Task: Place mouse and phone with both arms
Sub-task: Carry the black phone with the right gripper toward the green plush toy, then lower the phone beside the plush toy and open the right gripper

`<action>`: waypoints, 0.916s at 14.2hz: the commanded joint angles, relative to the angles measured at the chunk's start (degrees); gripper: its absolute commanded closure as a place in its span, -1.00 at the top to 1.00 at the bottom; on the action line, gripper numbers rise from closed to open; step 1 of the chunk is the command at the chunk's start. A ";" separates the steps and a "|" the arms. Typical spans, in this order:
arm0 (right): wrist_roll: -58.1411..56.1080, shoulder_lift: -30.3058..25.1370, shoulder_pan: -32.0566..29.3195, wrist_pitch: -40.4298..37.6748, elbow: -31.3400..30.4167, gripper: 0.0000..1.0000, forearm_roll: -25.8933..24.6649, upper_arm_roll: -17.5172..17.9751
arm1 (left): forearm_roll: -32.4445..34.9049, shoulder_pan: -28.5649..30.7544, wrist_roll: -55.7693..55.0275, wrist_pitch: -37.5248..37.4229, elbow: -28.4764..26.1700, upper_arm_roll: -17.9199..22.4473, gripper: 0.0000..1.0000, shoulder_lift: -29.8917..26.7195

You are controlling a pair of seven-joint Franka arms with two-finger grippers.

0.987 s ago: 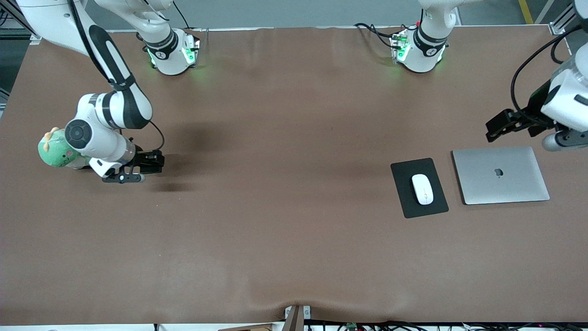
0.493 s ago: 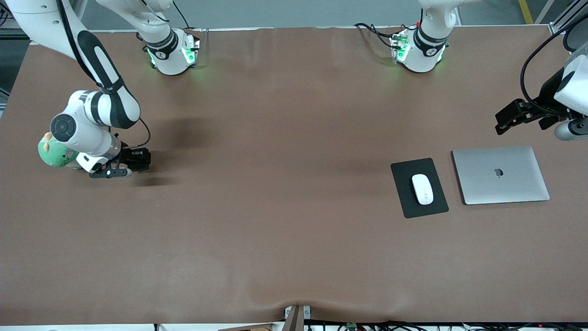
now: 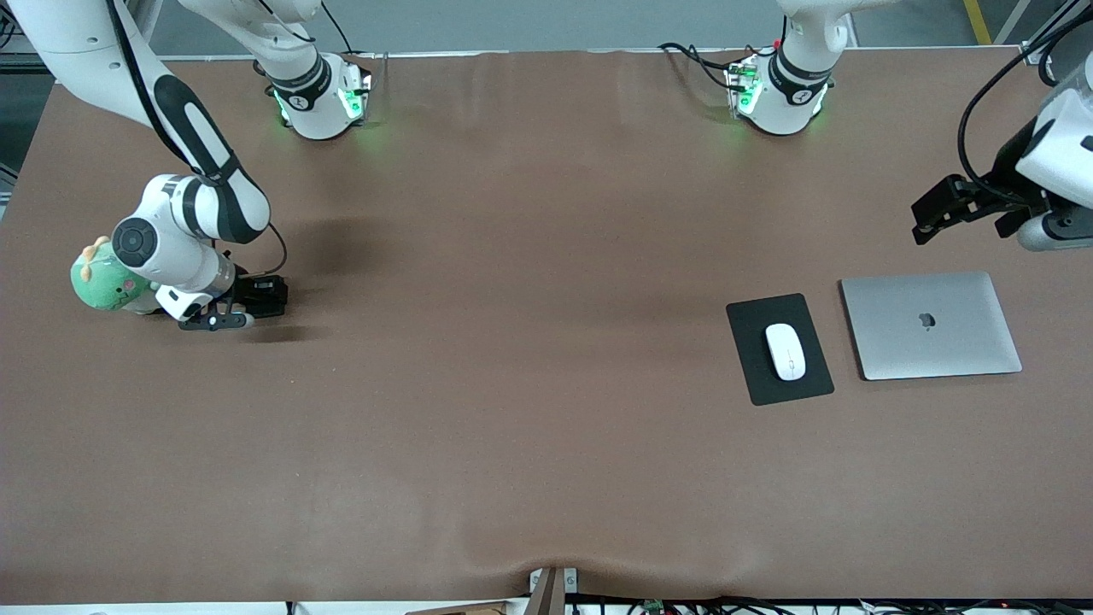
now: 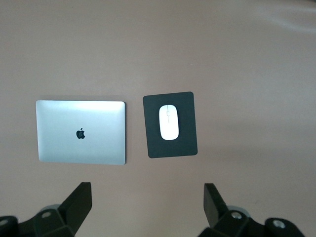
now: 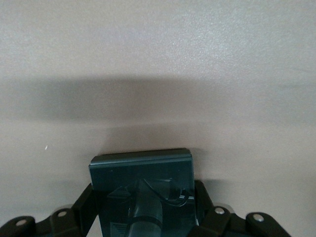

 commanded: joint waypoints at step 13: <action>-3.06 -1.75 -1.16 -45.43 30.60 1.00 -0.28 1.07 | -1.28 -8.77 6.47 -3.58 -1.55 12.55 1.00 -3.13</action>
